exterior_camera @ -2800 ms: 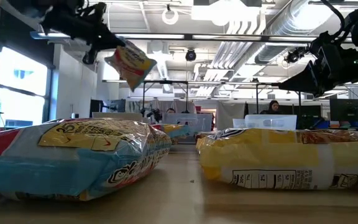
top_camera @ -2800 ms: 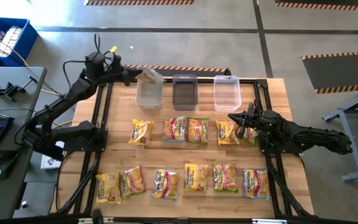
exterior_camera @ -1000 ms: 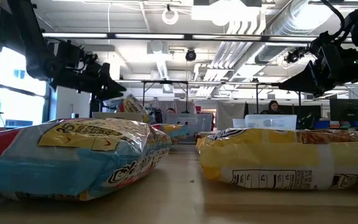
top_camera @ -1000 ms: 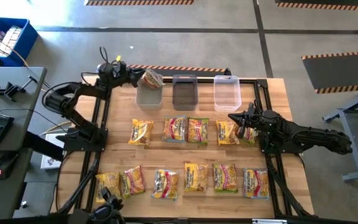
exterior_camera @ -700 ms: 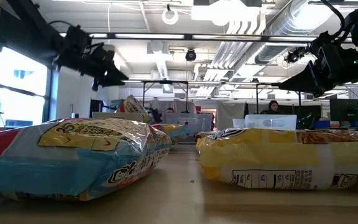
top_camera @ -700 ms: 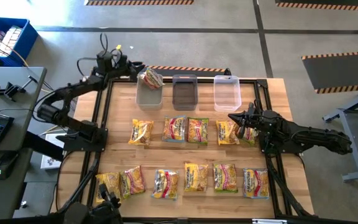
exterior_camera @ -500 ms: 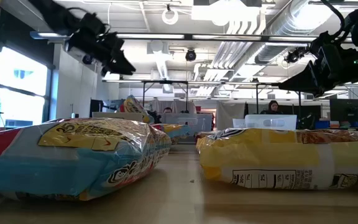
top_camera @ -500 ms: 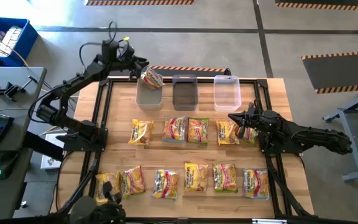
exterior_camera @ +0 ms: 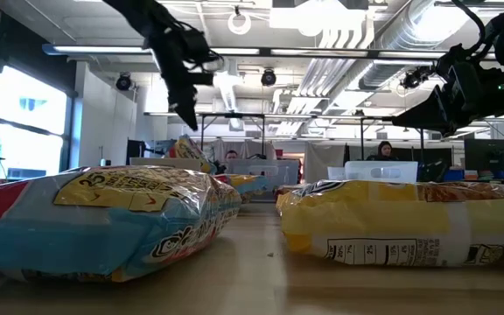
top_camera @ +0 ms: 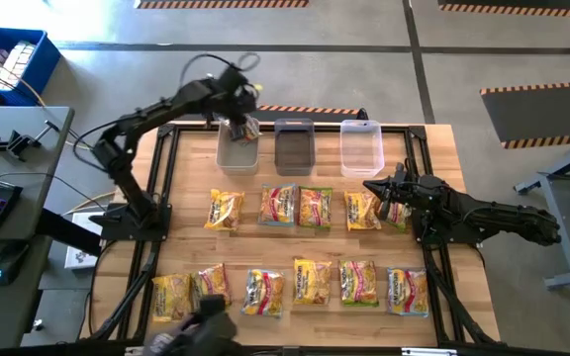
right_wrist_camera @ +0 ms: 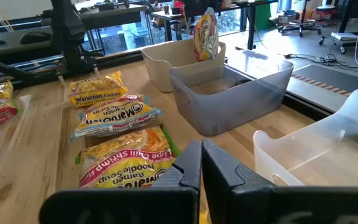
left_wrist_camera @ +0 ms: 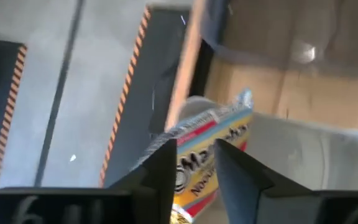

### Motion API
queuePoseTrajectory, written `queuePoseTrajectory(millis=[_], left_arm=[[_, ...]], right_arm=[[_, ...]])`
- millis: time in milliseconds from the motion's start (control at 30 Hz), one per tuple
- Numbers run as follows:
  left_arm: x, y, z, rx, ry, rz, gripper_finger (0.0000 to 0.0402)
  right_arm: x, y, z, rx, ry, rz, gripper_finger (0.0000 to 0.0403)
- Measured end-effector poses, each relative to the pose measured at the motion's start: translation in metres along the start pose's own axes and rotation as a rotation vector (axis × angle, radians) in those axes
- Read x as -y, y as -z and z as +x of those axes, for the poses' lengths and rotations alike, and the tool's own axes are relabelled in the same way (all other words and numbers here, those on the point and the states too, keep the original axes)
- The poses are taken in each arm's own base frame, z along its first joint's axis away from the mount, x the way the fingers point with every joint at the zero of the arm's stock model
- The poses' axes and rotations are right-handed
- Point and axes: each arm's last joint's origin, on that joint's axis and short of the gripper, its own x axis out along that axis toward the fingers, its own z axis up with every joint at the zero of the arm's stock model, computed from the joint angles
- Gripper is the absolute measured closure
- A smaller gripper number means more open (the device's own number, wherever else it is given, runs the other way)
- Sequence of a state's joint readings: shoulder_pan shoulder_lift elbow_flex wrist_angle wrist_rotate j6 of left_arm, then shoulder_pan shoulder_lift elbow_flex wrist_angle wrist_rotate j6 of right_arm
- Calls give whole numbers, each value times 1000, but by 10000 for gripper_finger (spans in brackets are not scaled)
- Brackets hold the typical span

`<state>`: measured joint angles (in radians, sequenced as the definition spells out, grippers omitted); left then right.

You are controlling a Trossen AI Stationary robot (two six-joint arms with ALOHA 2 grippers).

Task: Sort Maruchan noodles
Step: Put the blue noodle pack into the gray bin

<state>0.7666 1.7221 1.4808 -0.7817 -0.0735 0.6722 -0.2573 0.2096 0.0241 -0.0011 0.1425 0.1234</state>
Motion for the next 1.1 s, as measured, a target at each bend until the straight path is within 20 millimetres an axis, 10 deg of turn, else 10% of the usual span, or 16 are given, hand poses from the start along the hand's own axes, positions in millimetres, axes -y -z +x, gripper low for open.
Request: queuePoseTrajectory(millis=[533, 833, 1100], left_arm=[[26, -28, 64, -239, -75, 367, 170], [30, -22, 85, -340, -68, 459, 182], [29, -19, 84, -366, -61, 488, 281]], right_arm=[[0, 0, 0, 0, 0, 0, 403], [0, 0, 0, -1, 0, 0, 403], [0, 0, 0, 0, 0, 0, 403]])
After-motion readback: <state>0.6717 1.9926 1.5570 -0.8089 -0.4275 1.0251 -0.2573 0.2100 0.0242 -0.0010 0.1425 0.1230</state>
